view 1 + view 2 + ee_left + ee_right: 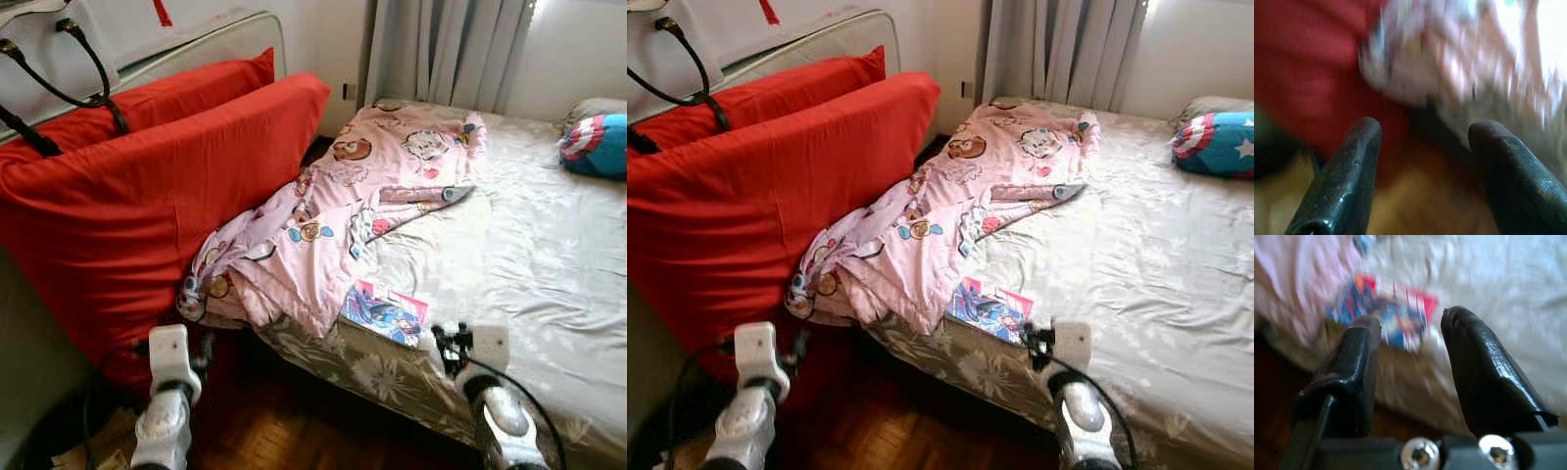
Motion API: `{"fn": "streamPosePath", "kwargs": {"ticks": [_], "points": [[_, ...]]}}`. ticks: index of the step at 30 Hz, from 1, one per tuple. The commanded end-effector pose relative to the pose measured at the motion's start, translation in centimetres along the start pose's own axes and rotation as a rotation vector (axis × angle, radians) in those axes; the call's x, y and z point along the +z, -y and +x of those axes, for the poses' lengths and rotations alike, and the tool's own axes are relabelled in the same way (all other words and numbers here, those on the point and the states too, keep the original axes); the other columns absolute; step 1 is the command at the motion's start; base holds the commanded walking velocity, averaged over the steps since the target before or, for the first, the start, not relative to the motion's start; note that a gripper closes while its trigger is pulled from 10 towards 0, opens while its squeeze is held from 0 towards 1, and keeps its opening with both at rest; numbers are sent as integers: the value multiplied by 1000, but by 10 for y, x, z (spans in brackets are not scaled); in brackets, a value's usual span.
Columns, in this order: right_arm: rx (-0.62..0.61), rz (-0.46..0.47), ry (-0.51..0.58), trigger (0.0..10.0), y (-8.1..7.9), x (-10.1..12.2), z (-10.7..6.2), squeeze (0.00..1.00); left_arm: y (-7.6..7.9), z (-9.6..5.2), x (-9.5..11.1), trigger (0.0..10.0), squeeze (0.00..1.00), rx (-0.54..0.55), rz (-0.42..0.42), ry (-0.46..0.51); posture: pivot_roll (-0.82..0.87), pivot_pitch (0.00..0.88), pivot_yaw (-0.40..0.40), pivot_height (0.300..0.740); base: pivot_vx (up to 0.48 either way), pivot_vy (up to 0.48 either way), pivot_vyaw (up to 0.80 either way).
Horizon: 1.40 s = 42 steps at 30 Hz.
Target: Clean up the room
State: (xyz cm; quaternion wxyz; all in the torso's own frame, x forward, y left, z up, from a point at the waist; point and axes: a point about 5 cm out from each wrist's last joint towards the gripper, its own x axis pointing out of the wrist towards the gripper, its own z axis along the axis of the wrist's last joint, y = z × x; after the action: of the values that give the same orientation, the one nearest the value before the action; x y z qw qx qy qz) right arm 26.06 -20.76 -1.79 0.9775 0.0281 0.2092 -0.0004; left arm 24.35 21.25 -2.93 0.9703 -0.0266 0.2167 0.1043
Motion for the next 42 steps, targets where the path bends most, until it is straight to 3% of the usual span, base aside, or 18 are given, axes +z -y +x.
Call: {"fn": "streamPosePath", "kwargs": {"ticks": [1, 5, 7, 12, 20, 33, 42], "points": [[11, -17, -92, 10000, -1, -14, -4, 0, -2, -5, -14, 10000, 0, 21, 12, -80, -84, 0, -39, 740, 0, 0, 0], [3, -30, -199, 10000, -2, -33, -11, 0, -1, -11, -29, 10000, 0, 12, 33, -150, -85, 0, -34, 740, 0, 0, 0], [-17, -31, -293, 10000, -2, -51, -20, 0, 1, -17, -41, 10000, 0, -21, 84, -215, -86, 0, -26, 740, 0, 0, 0], [-81, 42, -391, 10000, -2, -72, -32, 0, -2, -27, -58, 10000, 0, -28, 97, -309, -88, 0, -19, 740, 0, 0, 0], [-77, 102, -400, 10000, -16, -73, -29, 0, -1, -32, -68, 10000, 0, -54, 94, -377, -88, 0, -2, 740, 0, 0, 0], [-78, 88, -411, 10000, -14, -81, -37, 0, 4, -30, -67, 10000, 0, -64, 83, -383, -97, 0, -10, 740, 81, 0, 0], [-61, 88, -416, 10000, -22, -82, -35, 0, 3, -29, -65, 10000, 0, -62, 73, -381, -98, 0, -8, 740, 276, 0, 0]]}}
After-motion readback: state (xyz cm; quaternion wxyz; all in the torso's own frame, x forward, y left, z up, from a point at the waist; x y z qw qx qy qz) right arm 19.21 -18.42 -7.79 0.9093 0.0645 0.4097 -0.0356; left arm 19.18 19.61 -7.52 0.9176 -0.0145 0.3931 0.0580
